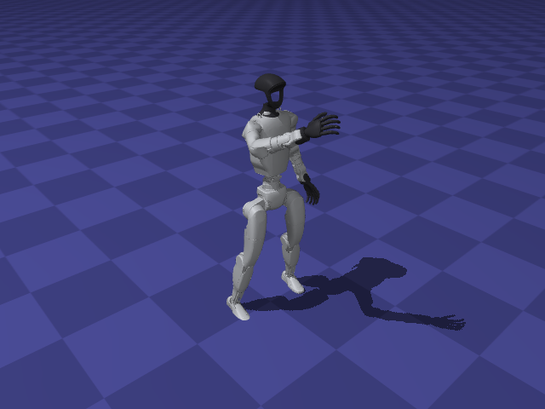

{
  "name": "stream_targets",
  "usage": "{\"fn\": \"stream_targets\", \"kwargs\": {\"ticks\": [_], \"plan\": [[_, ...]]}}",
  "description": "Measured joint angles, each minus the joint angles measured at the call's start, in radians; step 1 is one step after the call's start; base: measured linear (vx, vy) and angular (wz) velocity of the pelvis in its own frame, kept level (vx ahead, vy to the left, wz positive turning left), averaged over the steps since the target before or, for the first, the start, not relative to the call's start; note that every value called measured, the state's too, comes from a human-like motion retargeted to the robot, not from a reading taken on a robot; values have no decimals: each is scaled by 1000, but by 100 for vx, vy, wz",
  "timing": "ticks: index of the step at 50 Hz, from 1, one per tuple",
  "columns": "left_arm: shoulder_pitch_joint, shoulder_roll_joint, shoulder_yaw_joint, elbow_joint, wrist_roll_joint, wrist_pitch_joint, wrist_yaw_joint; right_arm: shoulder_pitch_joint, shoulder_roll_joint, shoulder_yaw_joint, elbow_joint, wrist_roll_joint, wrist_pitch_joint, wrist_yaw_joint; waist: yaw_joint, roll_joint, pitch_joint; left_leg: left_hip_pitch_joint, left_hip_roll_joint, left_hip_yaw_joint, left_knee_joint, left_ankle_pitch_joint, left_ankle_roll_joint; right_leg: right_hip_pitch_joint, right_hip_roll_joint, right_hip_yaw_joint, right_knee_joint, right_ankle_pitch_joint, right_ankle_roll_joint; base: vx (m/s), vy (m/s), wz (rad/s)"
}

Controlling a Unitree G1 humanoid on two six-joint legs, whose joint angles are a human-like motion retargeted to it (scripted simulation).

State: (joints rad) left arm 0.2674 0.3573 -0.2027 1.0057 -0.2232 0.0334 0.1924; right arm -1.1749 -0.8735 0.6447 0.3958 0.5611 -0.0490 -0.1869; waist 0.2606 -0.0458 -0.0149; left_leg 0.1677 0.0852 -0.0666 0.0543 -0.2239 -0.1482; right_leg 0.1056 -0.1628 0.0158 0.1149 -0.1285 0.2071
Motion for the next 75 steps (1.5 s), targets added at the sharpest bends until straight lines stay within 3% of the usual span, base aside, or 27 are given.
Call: {"fn": "stream_targets", "kwargs": {"ticks": [5,12,40,45,54,60,66,75], "plan": [[-39,18,-27,70,-20,-10,-3,-220,121,74,490,-49,71,-61,27,-12,-25,-7,0,-9,-1,0,-6,-1,-1,-12,0,1,-1,0,0,0],[-67,29,-36,147,-13,-10,-34,-457,223,-25,1028,-90,161,-57,70,-28,-41,-22,-4,-30,2,1,-10,-2,-6,-33,0,0,1,0,0,3],[13,-16,-23,130,7,-12,-42,-725,142,123,972,-73,132,-76,91,-33,-41,-52,-11,-67,4,9,-12,-4,-16,-72,-8,0,7,0,0,3],[4,-15,-4,111,5,-14,-16,-620,78,169,748,-51,74,-120,87,-30,-36,-50,-11,-65,4,9,-8,-4,-15,-70,-8,-1,7,0,0,0],[61,-36,39,39,-11,-4,44,-296,-163,100,-236,-5,-105,-238,30,4,-9,-38,-13,-52,4,7,4,0,-16,-54,-8,-7,9,0,0,0],[114,-58,54,32,2,11,51,-177,-257,9,-747,-70,-143,-233,-36,31,7,-26,-13,-29,4,1,8,-4,-14,-26,-6,-10,9,1,2,-19],[138,-69,54,38,18,17,54,-149,-292,-31,-976,-138,-138,-270,-94,52,12,-10,-9,10,2,-6,7,-15,-8,14,-3,-8,10,1,2,-33],[106,-46,67,27,11,15,66,-152,-296,-37,-1007,-149,-137,-300,-139,74,8,7,0,64,-1,-14,2,-34,6,67,2,-3,9,0,0,-30]]}}
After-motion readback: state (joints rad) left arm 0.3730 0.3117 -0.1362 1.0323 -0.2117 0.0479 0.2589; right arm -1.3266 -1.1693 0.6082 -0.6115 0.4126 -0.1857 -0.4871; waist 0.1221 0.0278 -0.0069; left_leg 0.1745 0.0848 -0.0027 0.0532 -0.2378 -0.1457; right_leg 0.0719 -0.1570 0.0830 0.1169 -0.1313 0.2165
